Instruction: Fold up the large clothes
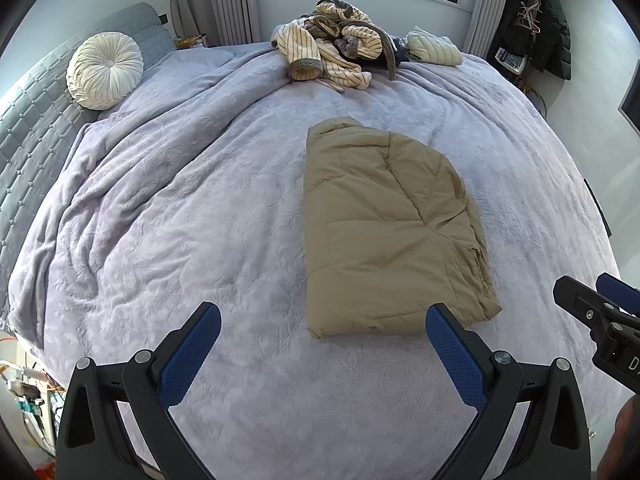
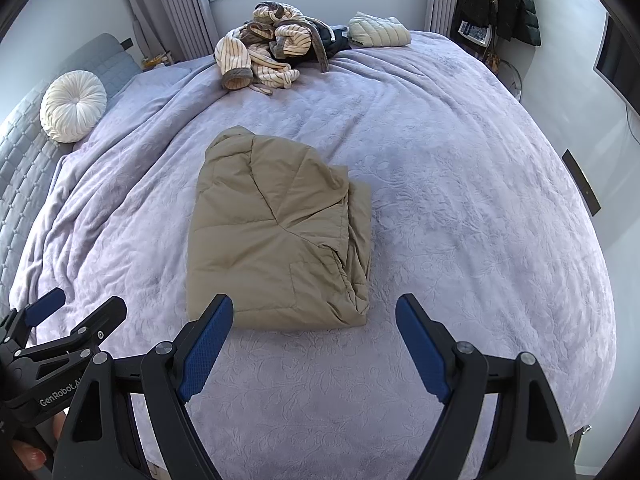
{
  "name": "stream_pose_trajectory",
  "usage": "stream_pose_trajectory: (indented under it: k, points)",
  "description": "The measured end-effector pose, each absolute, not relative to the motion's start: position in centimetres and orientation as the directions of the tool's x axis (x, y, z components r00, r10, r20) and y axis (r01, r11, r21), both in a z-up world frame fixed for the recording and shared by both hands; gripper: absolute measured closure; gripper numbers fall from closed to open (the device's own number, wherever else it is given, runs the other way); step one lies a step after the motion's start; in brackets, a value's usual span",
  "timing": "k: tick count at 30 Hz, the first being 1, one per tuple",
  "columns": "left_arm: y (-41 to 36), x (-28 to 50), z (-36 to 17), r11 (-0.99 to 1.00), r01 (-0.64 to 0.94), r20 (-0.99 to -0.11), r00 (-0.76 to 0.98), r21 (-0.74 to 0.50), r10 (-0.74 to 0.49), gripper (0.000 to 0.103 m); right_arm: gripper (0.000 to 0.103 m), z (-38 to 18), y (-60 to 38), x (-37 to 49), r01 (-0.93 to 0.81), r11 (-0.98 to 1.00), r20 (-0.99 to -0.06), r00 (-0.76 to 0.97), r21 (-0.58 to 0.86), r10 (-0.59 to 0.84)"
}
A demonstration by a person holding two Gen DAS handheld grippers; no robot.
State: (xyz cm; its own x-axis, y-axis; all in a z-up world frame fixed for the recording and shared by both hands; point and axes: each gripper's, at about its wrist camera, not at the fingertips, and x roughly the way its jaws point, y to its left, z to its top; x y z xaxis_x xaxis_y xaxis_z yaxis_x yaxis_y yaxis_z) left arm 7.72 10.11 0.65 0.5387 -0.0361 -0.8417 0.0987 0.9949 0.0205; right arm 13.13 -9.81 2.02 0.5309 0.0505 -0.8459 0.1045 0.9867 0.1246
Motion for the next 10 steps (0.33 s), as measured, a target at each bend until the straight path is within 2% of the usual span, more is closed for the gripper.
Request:
stream_pose_trajectory:
  k: [10]
  points:
    - [10.25,8.43,0.78,0.993,0.120,-0.836,0.546,0.011,-0.056,0.000,0.017,2.04,-9.80,13.11,0.104,0.987,-0.847,0.530,0.124,0.051]
